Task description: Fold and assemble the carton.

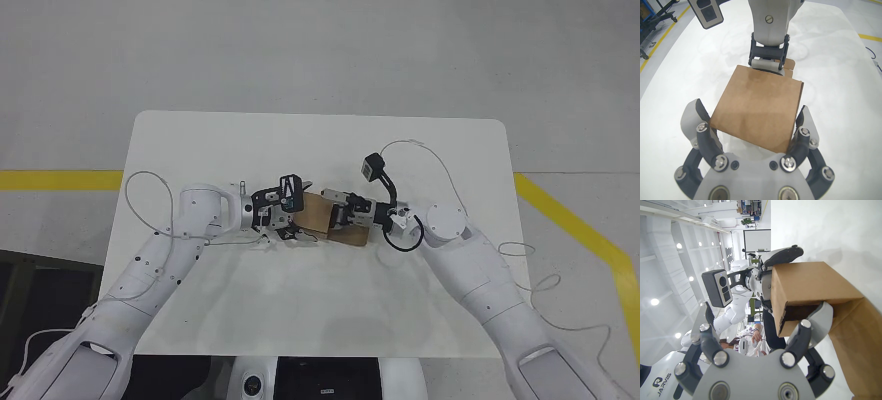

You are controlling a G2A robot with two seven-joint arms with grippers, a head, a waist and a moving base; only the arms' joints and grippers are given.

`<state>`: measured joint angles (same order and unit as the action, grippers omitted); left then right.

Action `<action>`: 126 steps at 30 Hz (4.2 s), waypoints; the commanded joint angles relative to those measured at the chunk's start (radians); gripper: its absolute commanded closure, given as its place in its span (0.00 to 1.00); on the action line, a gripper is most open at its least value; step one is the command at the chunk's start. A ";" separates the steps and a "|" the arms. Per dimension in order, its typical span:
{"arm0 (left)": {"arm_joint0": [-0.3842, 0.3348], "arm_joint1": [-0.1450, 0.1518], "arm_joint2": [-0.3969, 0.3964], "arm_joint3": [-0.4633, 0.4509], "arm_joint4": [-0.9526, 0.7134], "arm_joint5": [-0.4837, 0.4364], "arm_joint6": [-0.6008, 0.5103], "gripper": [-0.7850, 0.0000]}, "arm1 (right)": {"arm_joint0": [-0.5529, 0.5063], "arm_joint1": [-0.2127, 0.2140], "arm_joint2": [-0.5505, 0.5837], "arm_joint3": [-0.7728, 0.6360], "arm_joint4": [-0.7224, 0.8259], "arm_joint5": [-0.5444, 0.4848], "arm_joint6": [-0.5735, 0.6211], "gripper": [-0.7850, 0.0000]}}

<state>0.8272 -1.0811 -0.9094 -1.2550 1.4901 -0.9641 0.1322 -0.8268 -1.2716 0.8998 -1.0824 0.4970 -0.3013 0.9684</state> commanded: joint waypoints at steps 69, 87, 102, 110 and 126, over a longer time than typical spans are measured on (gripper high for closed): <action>-0.024 -0.019 -0.006 0.038 -0.048 0.018 -0.005 0.00 | -0.247 0.116 0.264 -0.195 -0.149 0.132 0.097 0.00; -0.018 -0.020 -0.005 0.028 -0.040 0.014 -0.008 0.00 | -0.143 0.070 0.164 0.001 0.013 -0.021 0.151 0.00; -0.015 -0.020 -0.006 0.024 -0.033 0.016 -0.009 0.00 | -0.104 0.045 0.145 0.042 0.121 -0.116 0.189 0.00; -0.014 -0.020 -0.006 0.022 -0.024 0.019 -0.006 0.00 | -0.070 0.030 0.119 0.036 0.131 -0.120 0.189 0.00; -0.013 -0.022 -0.007 0.021 -0.021 0.022 -0.013 0.00 | -0.029 0.010 0.081 0.068 0.082 -0.127 0.171 0.42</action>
<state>0.8143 -1.1027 -0.9160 -1.2343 1.4686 -0.9425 0.1194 -0.8558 -1.2621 0.9807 -1.0136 0.5846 -0.4295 1.1428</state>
